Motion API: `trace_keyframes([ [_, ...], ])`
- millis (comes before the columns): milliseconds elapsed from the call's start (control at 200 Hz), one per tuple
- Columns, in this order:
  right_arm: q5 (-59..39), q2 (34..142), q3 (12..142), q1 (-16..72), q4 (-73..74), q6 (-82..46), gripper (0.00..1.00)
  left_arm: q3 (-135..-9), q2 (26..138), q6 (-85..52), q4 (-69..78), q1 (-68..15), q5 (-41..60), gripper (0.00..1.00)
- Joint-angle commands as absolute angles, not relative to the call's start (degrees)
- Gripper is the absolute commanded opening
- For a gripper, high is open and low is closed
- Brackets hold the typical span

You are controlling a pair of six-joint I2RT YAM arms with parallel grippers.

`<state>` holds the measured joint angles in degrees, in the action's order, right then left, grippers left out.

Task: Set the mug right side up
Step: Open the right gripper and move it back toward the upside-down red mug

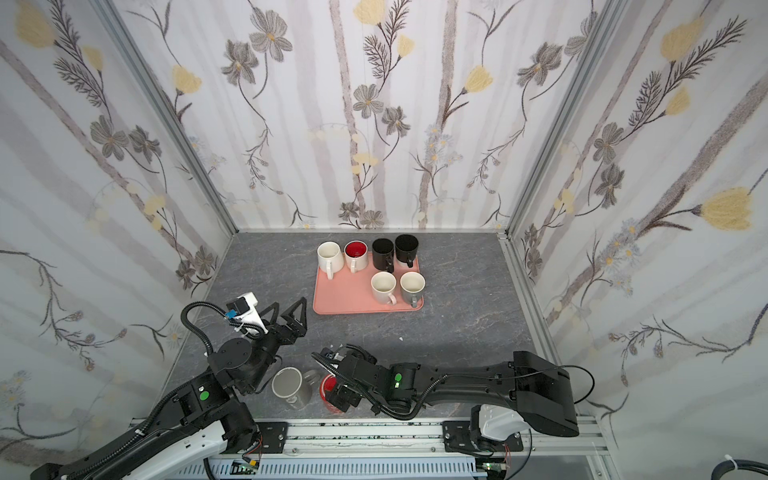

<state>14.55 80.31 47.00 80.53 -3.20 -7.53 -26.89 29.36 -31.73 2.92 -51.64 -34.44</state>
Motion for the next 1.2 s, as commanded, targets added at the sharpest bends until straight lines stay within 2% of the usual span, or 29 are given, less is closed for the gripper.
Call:
trace_keyframes([
  [0,15.7,80.0,46.7,81.9,0.6,-4.8,1.0,-27.2,29.6,-32.6,3.1,-51.5,-35.4,1.0],
  [190,20.7,85.9,50.0,83.2,-3.5,-5.4,1.0,-27.2,30.9,-32.4,3.8,-51.4,-35.3,1.0],
  [410,25.6,87.2,49.3,83.0,-6.4,-8.8,0.99,-27.3,31.6,-32.3,4.2,-51.4,-34.6,1.0],
  [684,31.6,76.7,38.9,79.0,-8.2,-19.4,1.0,-27.6,34.2,-31.9,4.0,-51.4,-29.8,1.0],
  [879,31.2,66.4,31.8,71.1,-8.4,-28.1,1.0,-30.1,40.6,-30.5,3.6,-51.4,-23.0,1.0],
  [1034,26.9,60.0,28.0,64.7,-7.5,-30.8,1.0,-34.3,48.3,-30.5,-0.7,-51.4,-18.6,1.0],
  [1104,25.3,57.8,27.3,63.4,-6.9,-30.8,1.0,-36.6,52.4,-30.7,-4.1,-51.2,-17.5,0.96],
  [1194,22.3,55.8,26.8,61.6,-6.1,-30.4,1.0,-40.0,59.0,-31.6,-10.2,-49.1,-14.9,0.83],
])
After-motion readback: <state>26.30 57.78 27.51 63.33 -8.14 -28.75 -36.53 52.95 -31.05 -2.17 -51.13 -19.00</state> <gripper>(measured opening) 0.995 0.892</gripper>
